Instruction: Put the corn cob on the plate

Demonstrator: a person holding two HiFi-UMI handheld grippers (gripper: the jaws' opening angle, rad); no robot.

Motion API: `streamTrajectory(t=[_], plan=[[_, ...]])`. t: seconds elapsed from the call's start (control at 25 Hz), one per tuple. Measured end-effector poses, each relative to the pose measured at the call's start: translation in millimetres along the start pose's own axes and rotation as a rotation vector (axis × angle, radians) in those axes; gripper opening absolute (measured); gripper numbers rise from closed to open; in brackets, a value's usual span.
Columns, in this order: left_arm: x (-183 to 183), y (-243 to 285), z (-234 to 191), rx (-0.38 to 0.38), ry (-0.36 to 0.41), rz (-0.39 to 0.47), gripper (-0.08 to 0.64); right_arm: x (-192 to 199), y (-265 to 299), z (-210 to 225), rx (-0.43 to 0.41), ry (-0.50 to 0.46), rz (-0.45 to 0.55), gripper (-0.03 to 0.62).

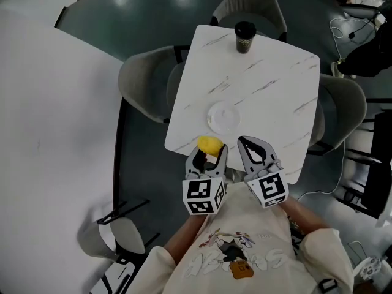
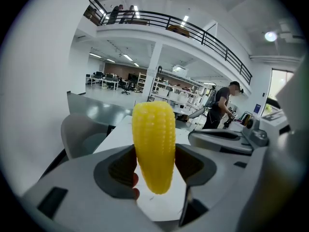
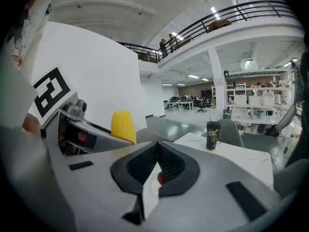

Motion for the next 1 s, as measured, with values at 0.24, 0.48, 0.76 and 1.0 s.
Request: streamTrajectory(t=[0.24,0.48,0.76,1.0], plan=[[2,30,-12,-0.001,0.013,-0.054,0.253,16,22,19,0.024,0.018,0.011,-0.003],[9,50,-21,-0.003,0.013,-0.064,0.253,23,34,32,0.046,0.035,-0.034,-0.003],[22,80,-31,-0.025,0.000,-0.118,0.253,41,51,42,0.036,0.057,-0.095,-0.003],[34,112,-45,-0.050,0.006,-0.164,0.253,47,72,51,-0.008,0.039,-0.142,-0.003]])
Point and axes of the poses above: the fingertips, and each gripper's own axes: y forward along the fingers, z to its right, x out of its underside, the point moved 10 cm from there along -y, backward along the fingers, and after that the axes turned 14 degrees about -z, right-handed, at the moved point
